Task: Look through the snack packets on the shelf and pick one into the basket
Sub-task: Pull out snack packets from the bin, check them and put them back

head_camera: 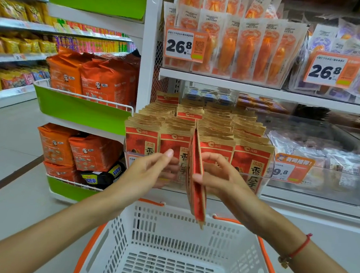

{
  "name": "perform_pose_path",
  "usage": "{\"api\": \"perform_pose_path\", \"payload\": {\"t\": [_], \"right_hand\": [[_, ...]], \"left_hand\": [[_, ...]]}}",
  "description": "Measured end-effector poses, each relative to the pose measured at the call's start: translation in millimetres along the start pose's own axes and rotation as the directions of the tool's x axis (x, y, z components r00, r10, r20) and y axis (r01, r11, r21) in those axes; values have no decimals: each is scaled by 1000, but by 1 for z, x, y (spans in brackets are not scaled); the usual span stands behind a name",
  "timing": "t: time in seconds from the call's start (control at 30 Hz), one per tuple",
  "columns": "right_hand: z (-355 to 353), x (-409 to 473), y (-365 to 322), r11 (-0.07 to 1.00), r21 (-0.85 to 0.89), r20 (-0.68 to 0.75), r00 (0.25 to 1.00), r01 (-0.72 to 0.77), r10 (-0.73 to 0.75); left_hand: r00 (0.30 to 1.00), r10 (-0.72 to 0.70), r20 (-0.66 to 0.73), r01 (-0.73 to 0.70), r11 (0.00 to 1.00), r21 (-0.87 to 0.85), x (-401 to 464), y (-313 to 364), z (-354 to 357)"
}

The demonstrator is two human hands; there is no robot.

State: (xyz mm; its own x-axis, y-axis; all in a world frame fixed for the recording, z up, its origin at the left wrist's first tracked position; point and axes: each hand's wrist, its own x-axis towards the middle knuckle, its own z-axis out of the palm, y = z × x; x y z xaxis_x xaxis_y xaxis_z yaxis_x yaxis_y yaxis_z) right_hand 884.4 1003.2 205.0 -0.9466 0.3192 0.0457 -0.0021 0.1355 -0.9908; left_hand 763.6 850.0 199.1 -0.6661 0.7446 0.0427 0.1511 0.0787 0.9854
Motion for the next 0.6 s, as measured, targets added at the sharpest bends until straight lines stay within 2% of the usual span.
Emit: {"api": "perform_pose_path", "payload": {"t": [0.13,0.2,0.33,0.6], "right_hand": [[-1,-3,-10,972,220,87,994,-80,62],[-1,-6,-13,962,256,124,990,-93,63],[2,-11,-16,977,185,137,987,-108,84],[5,-9,-8,999,-27,14,1000,-19,19]], "left_hand": [[996,-36,85,31,997,70,1,-5,0],[993,-20,119,12,998,67,-1,-5,3],[992,46,115,-44,999,-21,-5,-3,8],[991,122,-60,-129,984,-124,-7,-7,12]]}}
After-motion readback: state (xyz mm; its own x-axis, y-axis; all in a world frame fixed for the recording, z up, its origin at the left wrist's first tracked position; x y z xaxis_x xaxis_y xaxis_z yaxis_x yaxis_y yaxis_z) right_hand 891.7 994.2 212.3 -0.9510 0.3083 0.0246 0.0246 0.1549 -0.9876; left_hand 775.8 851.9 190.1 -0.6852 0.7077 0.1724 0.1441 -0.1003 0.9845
